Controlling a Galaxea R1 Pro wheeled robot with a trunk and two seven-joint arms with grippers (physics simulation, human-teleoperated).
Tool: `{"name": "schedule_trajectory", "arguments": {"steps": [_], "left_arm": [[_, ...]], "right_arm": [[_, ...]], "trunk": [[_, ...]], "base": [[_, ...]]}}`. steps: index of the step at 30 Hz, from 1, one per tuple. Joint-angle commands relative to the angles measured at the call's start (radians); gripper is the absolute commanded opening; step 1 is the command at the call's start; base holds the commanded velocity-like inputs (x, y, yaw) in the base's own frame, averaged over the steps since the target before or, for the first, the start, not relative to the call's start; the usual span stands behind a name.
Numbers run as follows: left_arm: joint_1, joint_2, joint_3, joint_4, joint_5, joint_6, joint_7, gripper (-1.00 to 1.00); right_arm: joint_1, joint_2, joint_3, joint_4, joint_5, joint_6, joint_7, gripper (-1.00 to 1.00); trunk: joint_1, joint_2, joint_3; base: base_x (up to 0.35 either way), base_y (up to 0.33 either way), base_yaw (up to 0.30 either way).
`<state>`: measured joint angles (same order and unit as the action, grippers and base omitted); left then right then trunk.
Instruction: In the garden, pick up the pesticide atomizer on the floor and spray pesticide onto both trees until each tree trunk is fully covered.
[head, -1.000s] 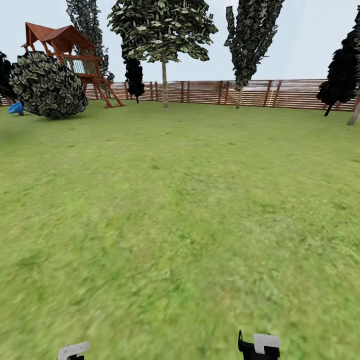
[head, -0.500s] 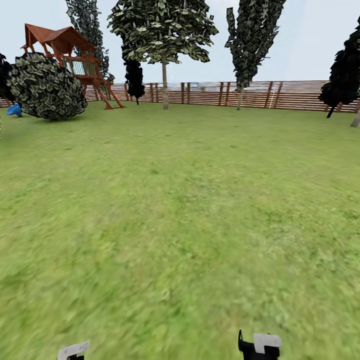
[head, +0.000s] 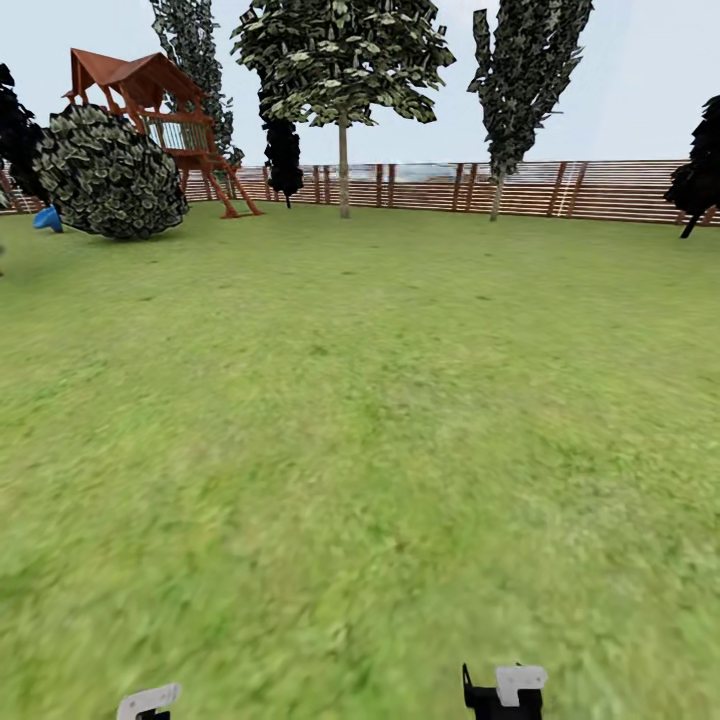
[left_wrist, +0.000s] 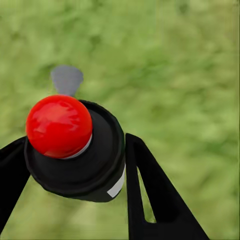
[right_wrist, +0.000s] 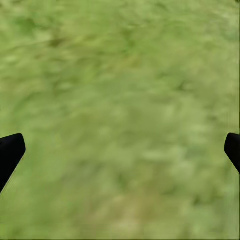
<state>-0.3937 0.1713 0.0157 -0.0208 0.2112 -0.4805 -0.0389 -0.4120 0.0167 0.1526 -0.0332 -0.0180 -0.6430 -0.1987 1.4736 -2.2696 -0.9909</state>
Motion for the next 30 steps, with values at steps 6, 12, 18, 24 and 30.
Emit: {"name": "schedule_trajectory", "arguments": {"steps": [6, 12, 18, 24, 30], "left_arm": [[-0.001, 0.001, 0.001, 0.001, 0.005, -0.002, -0.004, -1.0], [-0.001, 0.0, 0.001, 0.002, 0.005, -0.002, -0.004, -1.0], [-0.001, 0.0, 0.001, 0.002, 0.005, -0.003, -0.004, -1.0], [-0.001, -0.001, 0.001, 0.002, 0.004, -0.002, -0.004, -1.0], [-0.001, -0.001, 0.001, 0.002, 0.004, -0.004, -0.004, -1.0]], "right_arm": [[0.006, 0.005, 0.008, 0.007, -0.002, 0.002, -0.005, 1.0], [0.03, 0.005, 0.008, 0.007, -0.002, 0.002, -0.005, 1.0], [0.04, 0.005, 0.008, 0.007, -0.002, 0.002, -0.005, 1.0], [0.041, 0.005, 0.008, 0.007, -0.002, 0.002, -0.005, 1.0], [0.041, 0.005, 0.008, 0.007, -0.002, 0.002, -0.005, 1.0]], "trunk": [[0.0, 0.0, -0.001], [0.0, 0.0, -0.001], [0.0, 0.0, -0.001], [0.0, 0.0, -0.001], [0.0, 0.0, -0.001]], "base": [[0.336, 0.0, 0.0], [0.336, 0.0, 0.0], [0.336, 0.0, 0.0], [0.336, 0.0, 0.0], [0.336, 0.0, 0.0]]}}
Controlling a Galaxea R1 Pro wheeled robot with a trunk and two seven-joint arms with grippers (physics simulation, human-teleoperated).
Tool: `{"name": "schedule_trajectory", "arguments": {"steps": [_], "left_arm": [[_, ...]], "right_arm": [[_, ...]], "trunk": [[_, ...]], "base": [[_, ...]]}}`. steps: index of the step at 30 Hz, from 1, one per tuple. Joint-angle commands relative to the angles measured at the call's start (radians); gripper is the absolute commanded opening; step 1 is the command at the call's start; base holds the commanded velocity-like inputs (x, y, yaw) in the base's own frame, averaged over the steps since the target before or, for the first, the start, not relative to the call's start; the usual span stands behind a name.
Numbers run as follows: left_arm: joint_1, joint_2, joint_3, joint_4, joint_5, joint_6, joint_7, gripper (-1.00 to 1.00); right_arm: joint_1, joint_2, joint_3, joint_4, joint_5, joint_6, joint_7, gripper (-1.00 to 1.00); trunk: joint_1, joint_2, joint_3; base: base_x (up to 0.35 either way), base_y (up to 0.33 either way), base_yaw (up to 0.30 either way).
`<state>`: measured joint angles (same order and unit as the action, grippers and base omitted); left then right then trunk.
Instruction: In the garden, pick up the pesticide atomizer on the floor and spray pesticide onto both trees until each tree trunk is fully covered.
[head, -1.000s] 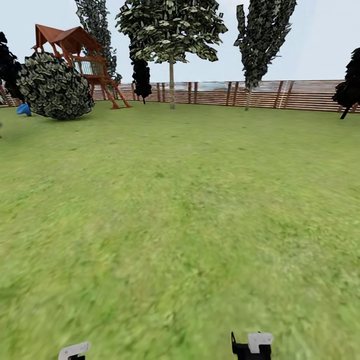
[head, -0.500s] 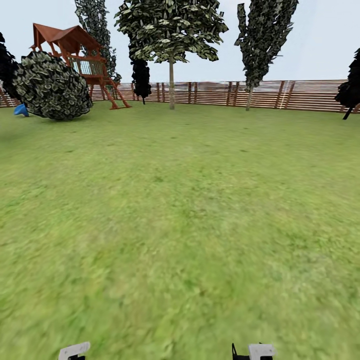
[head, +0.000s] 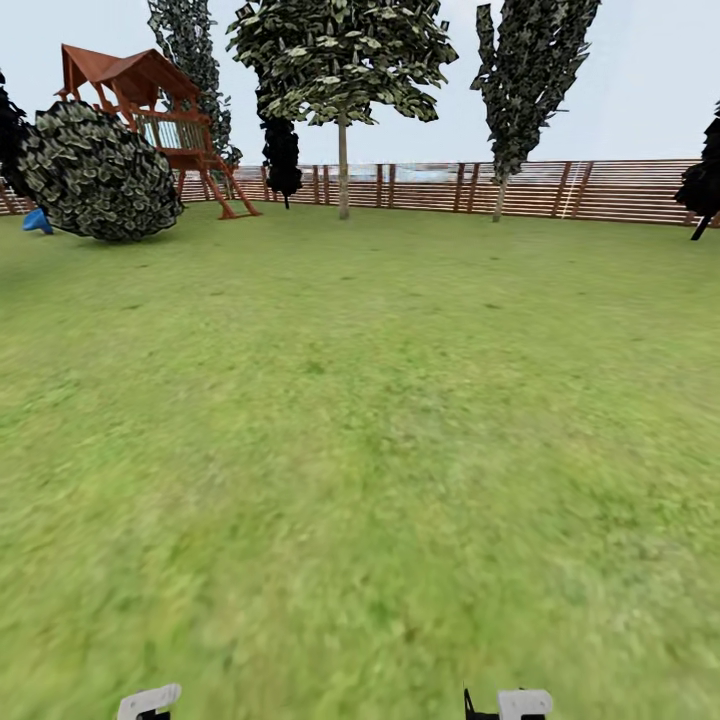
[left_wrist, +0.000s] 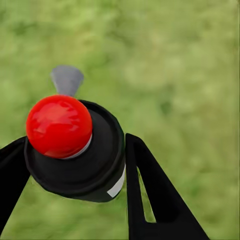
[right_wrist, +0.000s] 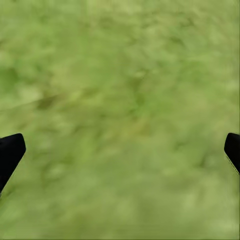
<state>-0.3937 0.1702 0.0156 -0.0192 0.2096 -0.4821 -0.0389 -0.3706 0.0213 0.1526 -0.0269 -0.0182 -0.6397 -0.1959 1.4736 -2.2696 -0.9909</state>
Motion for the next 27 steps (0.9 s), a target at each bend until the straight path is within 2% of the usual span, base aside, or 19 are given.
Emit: {"name": "schedule_trajectory", "arguments": {"steps": [1, 27], "left_arm": [[-0.001, 0.0, 0.001, 0.001, 0.005, -0.003, -0.004, -1.0], [-0.001, 0.0, 0.001, 0.001, 0.005, 0.0, -0.004, -1.0]], "right_arm": [[-0.001, 0.0, 0.008, 0.001, -0.002, -0.002, -0.007, 1.0], [-0.001, 0.0, 0.008, 0.001, -0.002, -0.002, -0.007, 1.0]], "trunk": [[0.0, 0.0, -0.001], [0.0, 0.0, -0.001]], "base": [[0.336, 0.0, 0.0], [0.336, 0.0, 0.0]]}}
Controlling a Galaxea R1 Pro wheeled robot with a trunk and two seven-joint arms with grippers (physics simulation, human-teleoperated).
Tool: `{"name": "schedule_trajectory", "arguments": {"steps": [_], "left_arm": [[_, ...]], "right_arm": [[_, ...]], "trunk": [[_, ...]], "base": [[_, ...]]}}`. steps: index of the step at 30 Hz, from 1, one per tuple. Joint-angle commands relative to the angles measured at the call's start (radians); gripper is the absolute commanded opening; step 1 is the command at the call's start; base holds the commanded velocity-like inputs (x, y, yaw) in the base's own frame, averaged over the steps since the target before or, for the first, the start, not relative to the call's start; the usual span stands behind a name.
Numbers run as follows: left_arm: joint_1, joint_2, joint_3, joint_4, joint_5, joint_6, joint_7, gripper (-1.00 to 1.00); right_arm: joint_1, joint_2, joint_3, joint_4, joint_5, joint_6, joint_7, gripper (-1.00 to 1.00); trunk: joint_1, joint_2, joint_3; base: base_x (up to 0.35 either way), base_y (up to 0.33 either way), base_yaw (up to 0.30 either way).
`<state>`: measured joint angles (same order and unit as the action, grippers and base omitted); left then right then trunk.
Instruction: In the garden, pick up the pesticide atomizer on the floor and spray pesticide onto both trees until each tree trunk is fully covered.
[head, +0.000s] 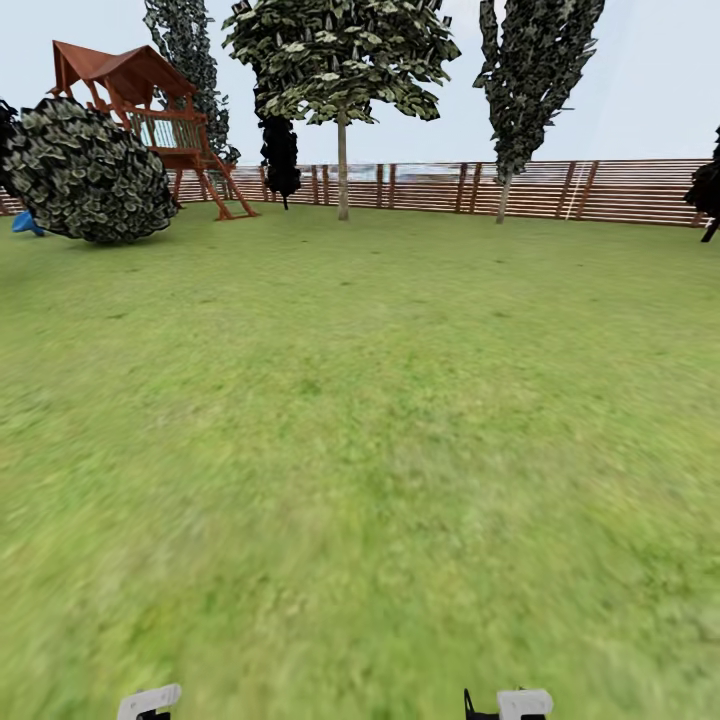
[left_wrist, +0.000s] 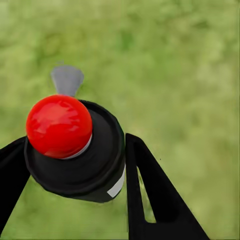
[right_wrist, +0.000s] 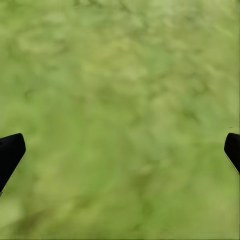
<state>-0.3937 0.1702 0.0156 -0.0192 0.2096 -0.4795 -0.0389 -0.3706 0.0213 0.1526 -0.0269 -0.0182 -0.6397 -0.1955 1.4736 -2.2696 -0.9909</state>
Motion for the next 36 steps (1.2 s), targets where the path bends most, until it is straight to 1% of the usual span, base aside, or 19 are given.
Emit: {"name": "schedule_trajectory", "arguments": {"steps": [1, 36], "left_arm": [[-0.001, 0.0, 0.001, 0.001, 0.005, -0.003, -0.004, -1.0], [-0.001, 0.0, 0.001, 0.001, 0.005, -0.004, -0.004, -1.0]], "right_arm": [[-0.001, 0.0, 0.008, 0.001, -0.002, -0.002, -0.008, 1.0], [0.001, 0.0, 0.008, 0.001, -0.002, -0.002, -0.008, 1.0]], "trunk": [[0.0, 0.0, -0.001], [0.0, 0.0, -0.001]], "base": [[0.337, 0.0, 0.0], [0.337, 0.0, 0.0]]}}
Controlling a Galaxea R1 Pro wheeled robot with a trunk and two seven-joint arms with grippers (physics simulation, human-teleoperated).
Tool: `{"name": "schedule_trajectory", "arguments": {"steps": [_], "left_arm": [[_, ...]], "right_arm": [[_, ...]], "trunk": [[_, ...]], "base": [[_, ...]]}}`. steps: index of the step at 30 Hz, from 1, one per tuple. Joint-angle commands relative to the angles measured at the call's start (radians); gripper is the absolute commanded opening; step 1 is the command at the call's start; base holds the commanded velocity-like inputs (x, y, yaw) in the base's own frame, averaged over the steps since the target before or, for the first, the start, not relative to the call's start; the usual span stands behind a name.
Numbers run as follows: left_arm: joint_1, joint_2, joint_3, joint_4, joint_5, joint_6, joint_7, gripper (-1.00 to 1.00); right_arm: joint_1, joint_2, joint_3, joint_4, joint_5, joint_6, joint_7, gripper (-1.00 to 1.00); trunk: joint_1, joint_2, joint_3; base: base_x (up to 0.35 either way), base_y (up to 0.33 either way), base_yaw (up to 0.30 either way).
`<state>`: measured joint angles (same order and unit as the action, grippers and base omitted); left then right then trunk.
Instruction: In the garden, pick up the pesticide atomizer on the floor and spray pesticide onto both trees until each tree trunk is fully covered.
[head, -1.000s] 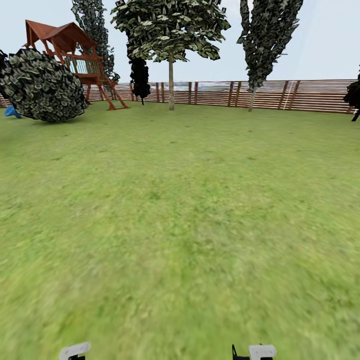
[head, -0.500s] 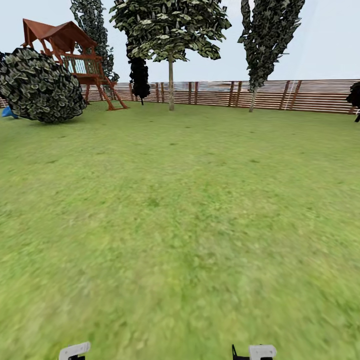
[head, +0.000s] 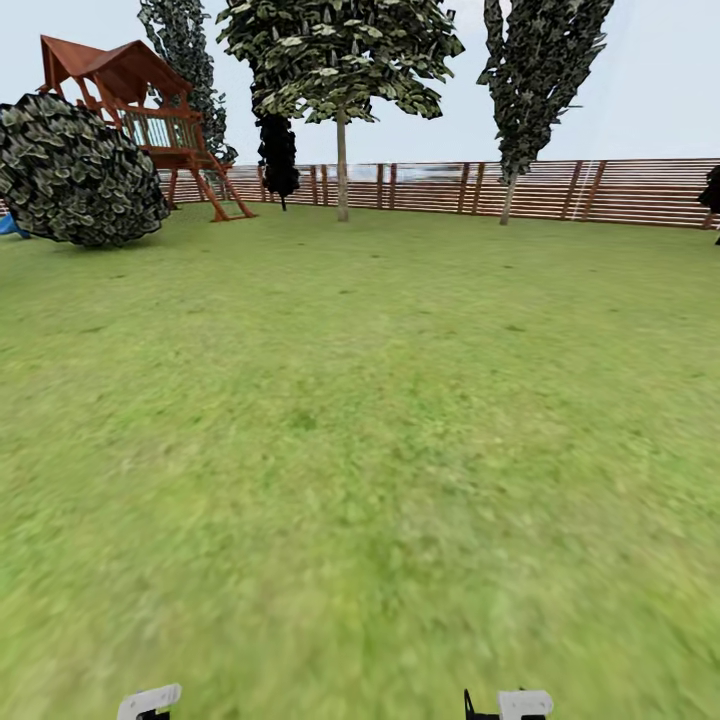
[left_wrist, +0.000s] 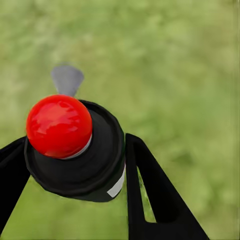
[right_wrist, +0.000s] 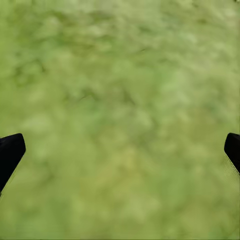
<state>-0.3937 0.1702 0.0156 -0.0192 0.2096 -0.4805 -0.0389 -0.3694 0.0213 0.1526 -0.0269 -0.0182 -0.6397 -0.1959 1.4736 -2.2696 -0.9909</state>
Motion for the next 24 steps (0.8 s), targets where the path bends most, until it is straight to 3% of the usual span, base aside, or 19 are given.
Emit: {"name": "schedule_trajectory", "arguments": {"steps": [1, 24], "left_arm": [[-0.001, 0.0, 0.001, 0.001, 0.005, -0.003, -0.004, -1.0], [-0.001, -0.006, 0.001, 0.001, 0.005, -0.001, -0.004, -1.0]], "right_arm": [[0.0, 0.0, 0.008, 0.001, -0.002, -0.002, -0.007, 1.0], [0.0, 0.0, 0.008, 0.001, -0.002, -0.002, -0.007, 1.0]], "trunk": [[0.0, 0.0, -0.001], [0.0, 0.0, -0.001]], "base": [[0.337, 0.0, 0.0], [0.337, 0.0, 0.0]]}}
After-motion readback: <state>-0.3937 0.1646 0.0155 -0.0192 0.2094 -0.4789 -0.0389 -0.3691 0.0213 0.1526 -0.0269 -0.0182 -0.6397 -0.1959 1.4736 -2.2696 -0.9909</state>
